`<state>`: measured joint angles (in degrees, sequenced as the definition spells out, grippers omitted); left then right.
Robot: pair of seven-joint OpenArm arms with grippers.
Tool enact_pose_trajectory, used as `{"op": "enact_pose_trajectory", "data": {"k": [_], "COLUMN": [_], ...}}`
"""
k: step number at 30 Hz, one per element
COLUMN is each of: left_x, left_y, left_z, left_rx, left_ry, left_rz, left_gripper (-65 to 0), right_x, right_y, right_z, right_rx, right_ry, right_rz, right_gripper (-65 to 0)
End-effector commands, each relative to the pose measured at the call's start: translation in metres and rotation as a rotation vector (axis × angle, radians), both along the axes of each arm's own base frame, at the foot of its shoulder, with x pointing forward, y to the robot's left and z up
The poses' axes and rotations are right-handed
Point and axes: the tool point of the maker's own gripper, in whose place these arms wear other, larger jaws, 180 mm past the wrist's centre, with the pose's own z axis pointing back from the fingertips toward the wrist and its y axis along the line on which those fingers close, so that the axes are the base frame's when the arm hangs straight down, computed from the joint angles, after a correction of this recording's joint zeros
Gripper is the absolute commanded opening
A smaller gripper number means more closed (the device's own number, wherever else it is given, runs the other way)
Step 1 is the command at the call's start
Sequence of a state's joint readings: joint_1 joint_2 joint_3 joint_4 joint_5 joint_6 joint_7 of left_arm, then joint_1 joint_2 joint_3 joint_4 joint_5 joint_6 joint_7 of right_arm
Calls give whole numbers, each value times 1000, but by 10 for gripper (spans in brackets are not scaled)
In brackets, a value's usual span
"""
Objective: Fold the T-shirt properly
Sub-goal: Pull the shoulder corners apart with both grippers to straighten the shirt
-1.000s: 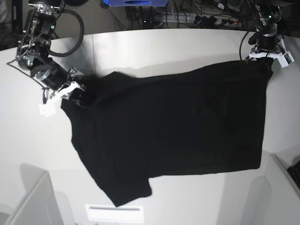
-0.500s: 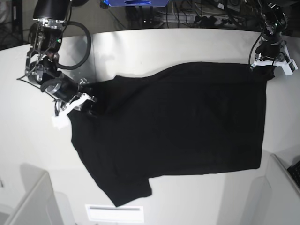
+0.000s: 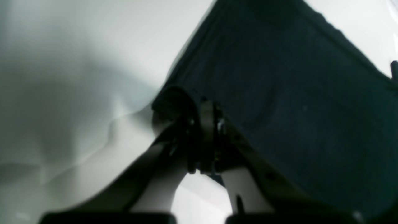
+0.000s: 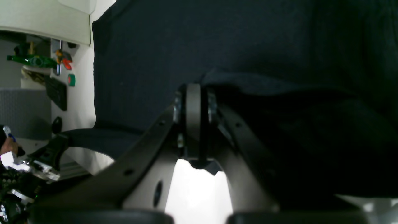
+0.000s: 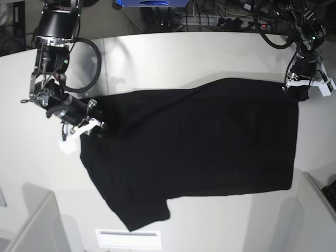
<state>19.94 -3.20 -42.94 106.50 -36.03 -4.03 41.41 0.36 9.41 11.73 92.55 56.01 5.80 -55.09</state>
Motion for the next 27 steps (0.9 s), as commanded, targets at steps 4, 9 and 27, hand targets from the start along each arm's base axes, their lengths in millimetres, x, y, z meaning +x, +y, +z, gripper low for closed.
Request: {"op": "enact_pose_trajectory", "data": {"k": [4,9,27], "left_x": [12,26,38], "left_y": [7,7,28], "left_z": [14,19,4], "left_rx": [-7,-24,-18], "left_ry": [-17,-23,35], "left_rz": [23,8,56], "left_gripper": [-650,-650,-650], "right_x": [14,17,32], "right_y": [-9,-5,10], "right_z": [8,3,-3], "right_rx": [-51,-92,-70], "right_ry": [-41,-37,-16], "right_rz": [-16,-23,-28], "right_gripper": [-650,-650,-650]}}
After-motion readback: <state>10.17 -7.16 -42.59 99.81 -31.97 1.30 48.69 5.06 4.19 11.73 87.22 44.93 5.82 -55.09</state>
